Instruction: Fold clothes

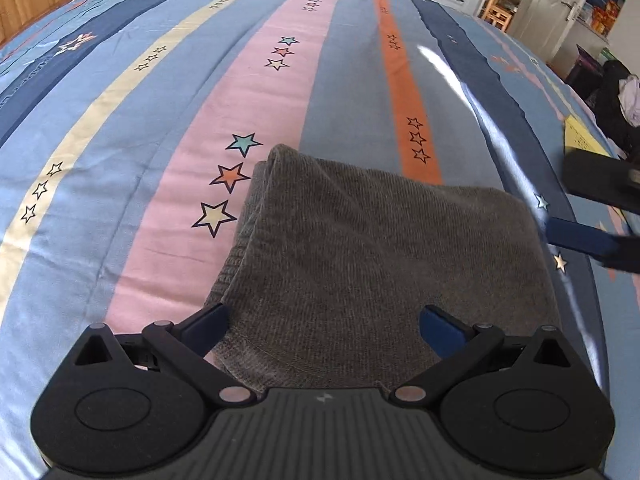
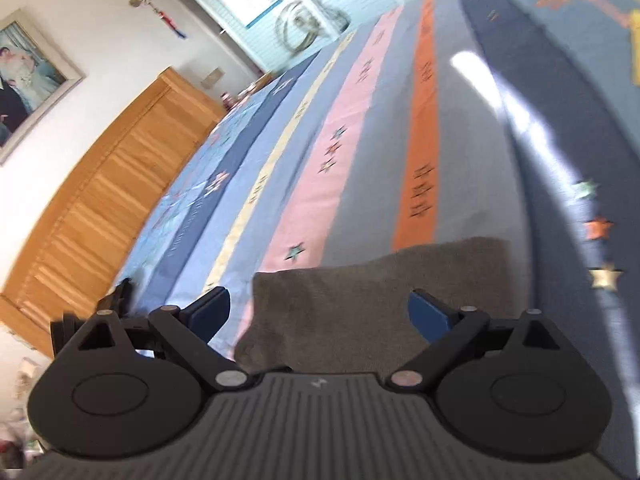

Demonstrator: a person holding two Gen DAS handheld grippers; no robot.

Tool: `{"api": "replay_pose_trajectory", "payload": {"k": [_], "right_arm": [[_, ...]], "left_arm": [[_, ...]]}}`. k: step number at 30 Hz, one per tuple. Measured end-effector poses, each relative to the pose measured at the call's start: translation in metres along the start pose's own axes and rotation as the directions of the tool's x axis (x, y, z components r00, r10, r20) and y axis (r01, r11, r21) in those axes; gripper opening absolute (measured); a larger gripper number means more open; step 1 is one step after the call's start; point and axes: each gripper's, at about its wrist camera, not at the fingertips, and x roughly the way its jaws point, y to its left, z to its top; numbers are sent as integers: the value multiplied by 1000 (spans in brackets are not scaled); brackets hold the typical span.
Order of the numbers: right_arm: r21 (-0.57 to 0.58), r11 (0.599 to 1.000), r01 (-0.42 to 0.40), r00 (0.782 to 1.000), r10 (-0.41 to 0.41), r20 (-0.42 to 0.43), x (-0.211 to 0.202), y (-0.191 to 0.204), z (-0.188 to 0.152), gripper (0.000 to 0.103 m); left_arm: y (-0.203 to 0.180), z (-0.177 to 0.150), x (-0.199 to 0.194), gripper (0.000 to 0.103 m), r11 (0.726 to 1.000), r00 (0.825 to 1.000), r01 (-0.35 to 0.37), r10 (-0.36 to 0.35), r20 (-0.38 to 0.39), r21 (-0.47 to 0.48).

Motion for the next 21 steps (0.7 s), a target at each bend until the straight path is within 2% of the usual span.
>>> {"api": "replay_pose_trajectory", "payload": {"k": [3,5,6,7,9,11,13,14,16,18,21], "right_arm": [[-8,991,131,984,-131,-124,61,-27,11,93],[-35,982,186,979,-188,-75,69,-32,16,94],[-49,976,210,976,-212,-44,71,-34,18,94],[-31,977,210,977,-211,-35,68,-38,19,94],[21,980,196,980,-195,-27,60,-49,19,94],[83,994,69,996,-73,48,33,-53,17,94],[115,992,-42,994,30,109,8,-55,12,95],[119,990,-72,991,57,122,-2,-53,9,96],[126,988,-95,991,81,109,-15,-49,0,96],[156,983,-98,991,82,106,-20,-45,-13,96],[209,965,-156,977,120,176,-37,-44,-36,97]], "left_arm": [[9,1,7,102,999,999,-46,46,-20,-7],[22,-2,17,102,997,997,-50,47,-65,-52],[32,-5,22,102,995,996,-12,4,-87,-98],[40,-8,25,102,991,995,20,-33,-92,-131],[46,-10,19,102,990,998,25,-34,-61,-138],[47,-11,8,102,992,1000,11,-14,-21,-126],[41,-6,-8,101,996,999,-18,20,26,-91],[37,-4,-18,101,997,998,-31,35,55,-74],[24,6,-37,102,999,992,-17,23,124,-50],[10,19,-48,102,998,984,45,-39,172,-32],[-11,42,-26,102,994,985,100,-94,143,-33]]}}
